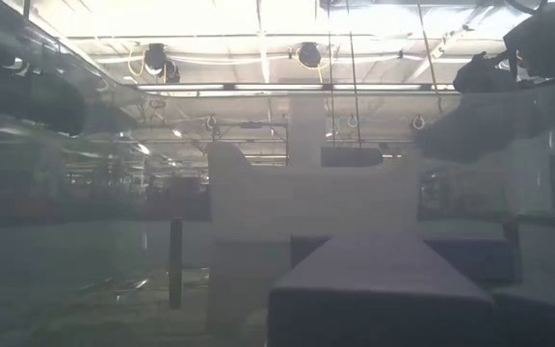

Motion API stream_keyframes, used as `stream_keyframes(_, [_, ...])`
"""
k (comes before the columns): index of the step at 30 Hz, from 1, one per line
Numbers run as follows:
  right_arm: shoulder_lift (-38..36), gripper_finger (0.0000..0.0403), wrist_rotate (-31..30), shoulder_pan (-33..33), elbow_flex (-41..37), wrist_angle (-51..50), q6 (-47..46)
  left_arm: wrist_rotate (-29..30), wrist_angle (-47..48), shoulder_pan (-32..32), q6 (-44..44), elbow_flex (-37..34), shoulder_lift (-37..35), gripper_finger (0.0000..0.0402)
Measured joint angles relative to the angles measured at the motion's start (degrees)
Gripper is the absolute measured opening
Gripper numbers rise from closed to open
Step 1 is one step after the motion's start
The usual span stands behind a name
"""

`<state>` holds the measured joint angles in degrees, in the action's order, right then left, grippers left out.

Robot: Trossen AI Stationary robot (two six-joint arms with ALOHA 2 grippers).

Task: Sort & place blocks by color
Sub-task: Return to Home Position

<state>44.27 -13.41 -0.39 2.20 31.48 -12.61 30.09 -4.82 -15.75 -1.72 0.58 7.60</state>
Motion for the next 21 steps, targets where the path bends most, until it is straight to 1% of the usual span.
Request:
stream_keyframes(6, [-0.2, 0.0247, 0.0, 0.0, 0.0, -0.1, 0.0, 0.0, 0.0, 0.0, 0.0, 0.0, 0.0, 0.0186])
stream_keyframes(8, [-1.7, 0.0247, 0.1, -0.3, 0.0, -0.9, 0.0, 0.0, 0.0, 0.0, 0.0, 0.0, 0.0, 0.0186])
stream_keyframes(15, [-11.1, 0.0247, 0.0, -2.2, 0.0, -1.1, 0.0, 0.0, -0.1, 0.0, 0.0, 0.0, 0.0, 0.0186])
stream_keyframes(21, [-19.3, 0.0247, 0.0, -7.1, 0.0, -0.9, 0.0, 0.0, -0.1, 0.0, 0.0, 0.0, 0.0, 0.0186])
